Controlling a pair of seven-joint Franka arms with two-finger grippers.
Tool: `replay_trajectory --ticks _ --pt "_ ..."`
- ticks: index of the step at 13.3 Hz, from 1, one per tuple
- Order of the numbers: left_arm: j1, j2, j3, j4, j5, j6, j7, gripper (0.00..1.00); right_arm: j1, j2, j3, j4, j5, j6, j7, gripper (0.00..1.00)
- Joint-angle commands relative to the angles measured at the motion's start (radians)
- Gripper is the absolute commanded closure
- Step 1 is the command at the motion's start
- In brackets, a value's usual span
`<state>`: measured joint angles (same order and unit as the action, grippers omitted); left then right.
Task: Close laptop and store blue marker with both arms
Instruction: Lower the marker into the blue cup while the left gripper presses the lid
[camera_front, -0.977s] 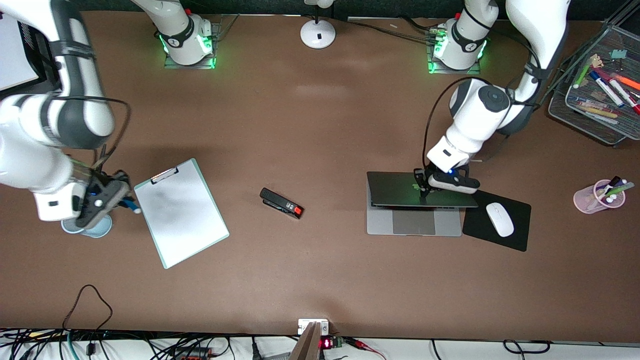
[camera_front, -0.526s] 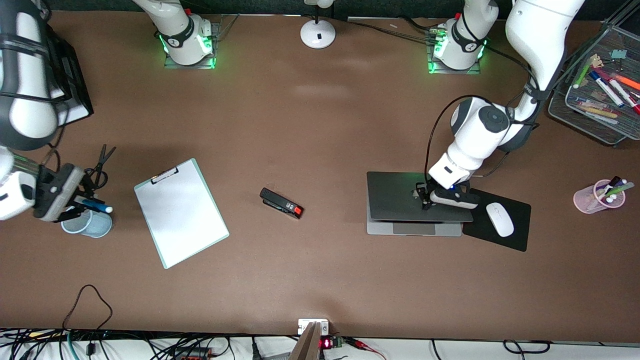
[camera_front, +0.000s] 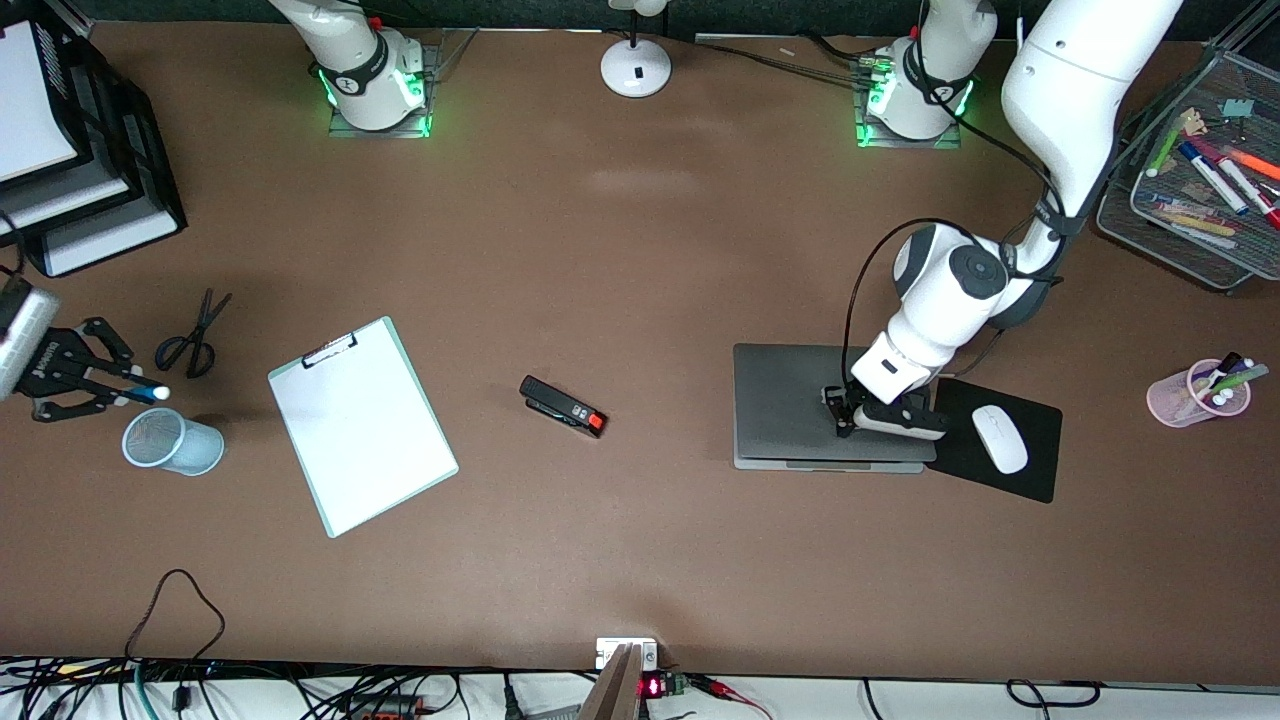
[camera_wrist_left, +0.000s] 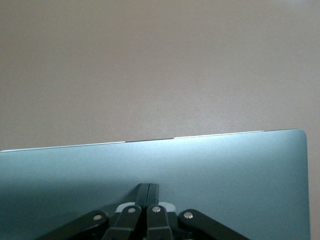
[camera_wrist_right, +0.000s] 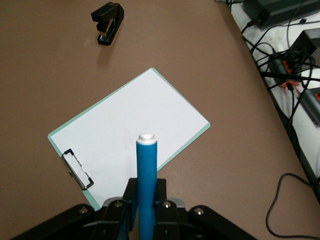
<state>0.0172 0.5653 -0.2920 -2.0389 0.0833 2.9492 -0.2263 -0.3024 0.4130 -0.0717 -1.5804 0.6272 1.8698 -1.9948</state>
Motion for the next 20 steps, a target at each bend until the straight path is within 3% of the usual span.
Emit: replay_trajectory --ticks 1,7,15,20 --pt "-0.011 0.079 0.016 0.065 0.029 0.039 0.005 1.0 -0.069 0.036 0.012 0.033 0.107 -0.03 -0.12 1.0" --pt "-0.013 0.123 0.017 0.079 0.029 0.087 0.007 1.0 -0.161 0.144 0.013 0.054 0.296 -0.079 -0.274 1.0" --pt "-0.014 0.113 0.022 0.083 0.03 0.087 0.005 1.0 -0.184 0.291 0.016 0.118 0.428 -0.101 -0.366 0.99" --pt "-0.007 0.082 0.022 0.098 0.044 0.074 0.005 1.0 -0.193 0.328 0.017 0.118 0.434 -0.1 -0.372 0.98"
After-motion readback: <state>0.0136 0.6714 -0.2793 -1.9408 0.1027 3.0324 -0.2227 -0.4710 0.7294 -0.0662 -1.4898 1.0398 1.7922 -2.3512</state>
